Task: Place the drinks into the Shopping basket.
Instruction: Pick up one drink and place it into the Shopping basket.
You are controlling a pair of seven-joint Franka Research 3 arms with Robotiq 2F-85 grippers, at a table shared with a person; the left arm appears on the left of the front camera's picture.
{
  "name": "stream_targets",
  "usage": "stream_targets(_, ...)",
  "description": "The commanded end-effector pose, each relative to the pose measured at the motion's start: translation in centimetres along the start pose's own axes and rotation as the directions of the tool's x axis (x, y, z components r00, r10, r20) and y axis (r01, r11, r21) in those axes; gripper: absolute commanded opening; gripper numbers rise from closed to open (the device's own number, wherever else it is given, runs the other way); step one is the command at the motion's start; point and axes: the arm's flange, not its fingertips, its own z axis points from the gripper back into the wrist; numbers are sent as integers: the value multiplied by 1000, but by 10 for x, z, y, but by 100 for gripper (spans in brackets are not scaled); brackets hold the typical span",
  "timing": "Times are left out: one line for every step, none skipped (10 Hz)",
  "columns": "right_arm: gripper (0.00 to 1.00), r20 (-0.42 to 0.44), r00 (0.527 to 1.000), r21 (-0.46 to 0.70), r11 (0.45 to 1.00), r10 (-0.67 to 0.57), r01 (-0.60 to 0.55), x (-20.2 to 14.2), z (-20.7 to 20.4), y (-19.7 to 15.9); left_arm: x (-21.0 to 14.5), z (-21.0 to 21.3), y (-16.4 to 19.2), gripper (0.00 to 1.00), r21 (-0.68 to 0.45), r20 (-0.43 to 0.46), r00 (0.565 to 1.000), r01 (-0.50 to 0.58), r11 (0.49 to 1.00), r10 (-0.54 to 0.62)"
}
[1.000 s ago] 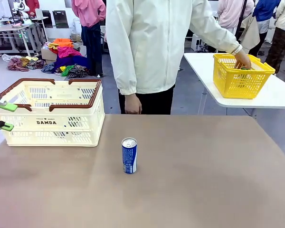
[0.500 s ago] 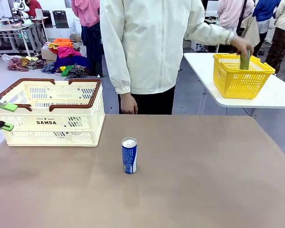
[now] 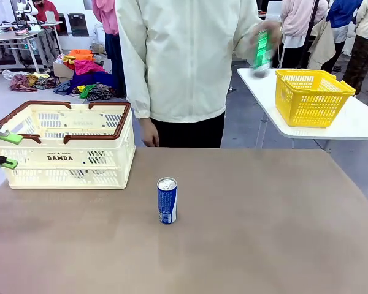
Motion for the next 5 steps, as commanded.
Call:
stream_targets(100, -9, 1000, -13, 1000, -19, 19, -3, 3, 5, 27, -37, -83, 100, 182, -127, 992, 27, 983, -4)
stream_targets(100, -9, 1000, -13, 1000, -19, 19, -3, 3, 5, 49, -71, -126, 100, 313, -197, 980, 44, 949, 19)
stream_targets(100, -9, 1000, -13, 1000, -19, 19, -3, 3, 5, 68, -106, -159, 100, 419, -258, 966, 98, 903, 15)
stream_targets(100, -9, 1000, -13, 1000, -19, 19, -3, 3, 5, 87, -127, -177, 100, 471, -271, 962, 133, 872, 0)
stream_targets(100, -9, 1000, -13, 1000, -19, 19, -3, 3, 5, 103, -106, -173, 100, 454, -232, 973, 118, 883, -11)
